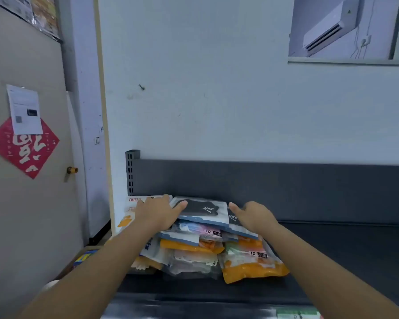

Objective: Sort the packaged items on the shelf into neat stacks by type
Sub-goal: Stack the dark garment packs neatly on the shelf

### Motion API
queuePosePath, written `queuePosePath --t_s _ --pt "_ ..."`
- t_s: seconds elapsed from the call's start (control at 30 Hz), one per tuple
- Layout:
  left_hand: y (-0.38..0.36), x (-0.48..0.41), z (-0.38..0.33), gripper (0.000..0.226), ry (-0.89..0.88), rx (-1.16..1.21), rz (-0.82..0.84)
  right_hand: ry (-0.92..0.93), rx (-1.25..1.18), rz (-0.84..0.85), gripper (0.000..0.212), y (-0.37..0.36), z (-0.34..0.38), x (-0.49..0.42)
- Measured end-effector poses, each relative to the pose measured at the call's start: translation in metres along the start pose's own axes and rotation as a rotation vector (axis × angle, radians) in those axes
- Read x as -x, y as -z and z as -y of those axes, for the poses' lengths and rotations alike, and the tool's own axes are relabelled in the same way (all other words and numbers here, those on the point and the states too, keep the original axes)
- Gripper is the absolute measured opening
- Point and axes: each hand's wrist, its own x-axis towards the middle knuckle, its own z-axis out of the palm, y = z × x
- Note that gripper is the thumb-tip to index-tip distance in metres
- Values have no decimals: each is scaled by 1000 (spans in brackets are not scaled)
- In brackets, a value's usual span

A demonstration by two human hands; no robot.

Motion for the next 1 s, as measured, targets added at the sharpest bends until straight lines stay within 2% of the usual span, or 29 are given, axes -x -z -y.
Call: queuePosePath --t_s 0.13,0.23,0.4,0.63,1.0 --pt "-13 -13 4 80 31 52 79 -20 11 81 55 -12 10 -11" --pt "-21 -18 5 78 12 89 78 -26 -16 116 52 -26 21 -15" --pt "-19 -13 8 74 -14 117 34 -43 -21 15 44 -35 36 -14" --pt "-3 -2 7 74 -94 150 -15 -68 -80 -84 51 -16 40 3" --pt "7 26 -68 82 -304 181 -22 -213 -156 -183 48 43 -17 47"
